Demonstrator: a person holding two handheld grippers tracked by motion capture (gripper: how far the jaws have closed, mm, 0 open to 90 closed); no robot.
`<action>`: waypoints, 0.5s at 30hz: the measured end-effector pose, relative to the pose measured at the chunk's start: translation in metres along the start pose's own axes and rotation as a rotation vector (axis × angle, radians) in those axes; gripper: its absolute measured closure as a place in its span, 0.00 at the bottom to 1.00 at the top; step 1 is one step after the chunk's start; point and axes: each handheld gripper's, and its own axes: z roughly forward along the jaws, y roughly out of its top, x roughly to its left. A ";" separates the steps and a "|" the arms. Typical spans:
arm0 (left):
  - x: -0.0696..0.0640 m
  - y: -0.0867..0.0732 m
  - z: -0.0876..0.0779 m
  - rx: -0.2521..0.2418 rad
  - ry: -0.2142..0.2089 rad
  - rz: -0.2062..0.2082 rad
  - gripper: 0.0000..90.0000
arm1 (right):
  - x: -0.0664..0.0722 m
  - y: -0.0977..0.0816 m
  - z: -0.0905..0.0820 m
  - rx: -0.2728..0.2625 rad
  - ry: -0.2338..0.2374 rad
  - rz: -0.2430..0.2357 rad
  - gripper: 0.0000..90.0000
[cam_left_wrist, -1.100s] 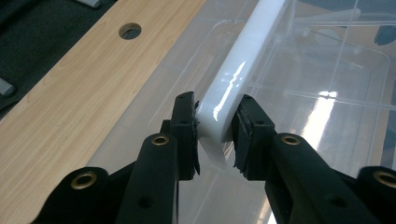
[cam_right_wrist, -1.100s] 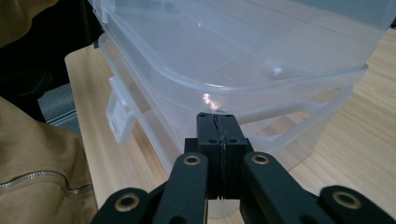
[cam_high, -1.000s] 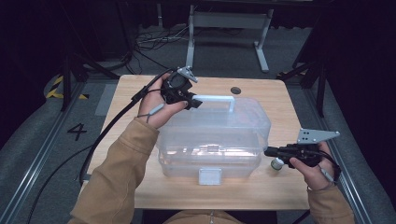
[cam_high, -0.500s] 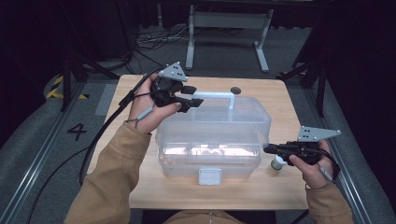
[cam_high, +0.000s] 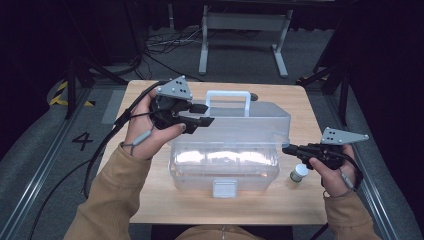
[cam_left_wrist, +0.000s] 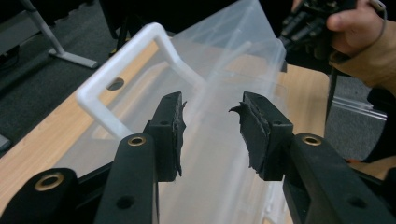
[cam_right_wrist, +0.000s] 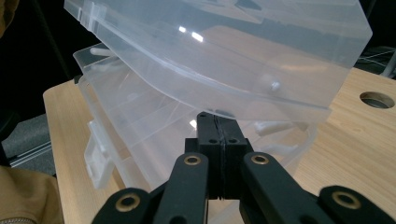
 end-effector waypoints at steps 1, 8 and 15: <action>-0.002 -0.001 0.000 0.001 -0.006 -0.001 0.66 | 0.000 0.001 0.000 -0.003 -0.004 0.001 1.00; -0.010 -0.010 0.003 0.020 -0.022 -0.005 0.67 | -0.005 0.008 0.002 -0.041 -0.024 0.025 1.00; -0.012 -0.019 0.013 0.039 -0.030 -0.015 0.70 | -0.007 0.014 0.003 -0.065 -0.045 0.034 1.00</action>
